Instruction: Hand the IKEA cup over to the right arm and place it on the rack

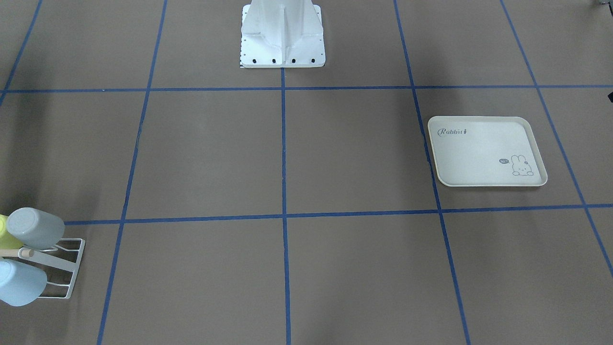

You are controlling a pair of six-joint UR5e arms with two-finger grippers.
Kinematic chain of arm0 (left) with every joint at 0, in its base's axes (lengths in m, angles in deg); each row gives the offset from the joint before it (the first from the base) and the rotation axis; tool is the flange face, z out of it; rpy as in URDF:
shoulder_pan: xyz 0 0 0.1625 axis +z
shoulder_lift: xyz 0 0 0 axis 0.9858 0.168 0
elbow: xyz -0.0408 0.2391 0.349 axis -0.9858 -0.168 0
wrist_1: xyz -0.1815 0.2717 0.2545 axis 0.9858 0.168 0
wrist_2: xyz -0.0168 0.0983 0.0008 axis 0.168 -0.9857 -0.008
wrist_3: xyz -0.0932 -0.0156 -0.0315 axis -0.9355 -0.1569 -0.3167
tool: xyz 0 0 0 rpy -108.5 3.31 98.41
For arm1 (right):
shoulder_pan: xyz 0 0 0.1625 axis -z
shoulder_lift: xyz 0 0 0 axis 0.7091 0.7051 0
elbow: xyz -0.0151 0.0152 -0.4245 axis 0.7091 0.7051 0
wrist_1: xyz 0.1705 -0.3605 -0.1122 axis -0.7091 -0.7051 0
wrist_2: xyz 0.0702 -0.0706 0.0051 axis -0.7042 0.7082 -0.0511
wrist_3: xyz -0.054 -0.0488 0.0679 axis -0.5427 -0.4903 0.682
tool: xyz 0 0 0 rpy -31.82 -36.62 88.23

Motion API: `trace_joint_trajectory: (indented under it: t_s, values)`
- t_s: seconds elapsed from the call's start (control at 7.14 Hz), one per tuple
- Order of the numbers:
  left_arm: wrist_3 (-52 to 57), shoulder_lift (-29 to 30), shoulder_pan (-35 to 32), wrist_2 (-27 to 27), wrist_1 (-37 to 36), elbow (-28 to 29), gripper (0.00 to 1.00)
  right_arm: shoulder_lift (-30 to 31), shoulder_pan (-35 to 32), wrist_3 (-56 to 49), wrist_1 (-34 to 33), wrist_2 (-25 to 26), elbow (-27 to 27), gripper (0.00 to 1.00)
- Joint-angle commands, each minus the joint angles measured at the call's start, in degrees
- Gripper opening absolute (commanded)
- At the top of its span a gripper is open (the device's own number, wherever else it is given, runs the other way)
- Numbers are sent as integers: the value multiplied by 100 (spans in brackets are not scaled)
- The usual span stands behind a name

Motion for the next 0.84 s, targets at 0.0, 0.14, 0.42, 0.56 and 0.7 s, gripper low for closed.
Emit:
trace_joint_trajectory:
  t_s: [0.0,0.14,0.42,0.56,0.7]
  values:
    - [0,-1,1,-6,-9,-62,100,24,-8,7,9,-10,-2,99]
    - [-9,-10,-7,-7,-9,-106,100,15,1,7,9,16,76,100]
    - [0,-1,1,2,-9,-124,100,24,-8,-2,9,34,112,99]
    - [0,-1,1,2,-9,-124,100,15,-8,-2,9,60,112,100]
    - [0,-1,1,2,-9,-124,100,6,1,-11,18,60,121,99]
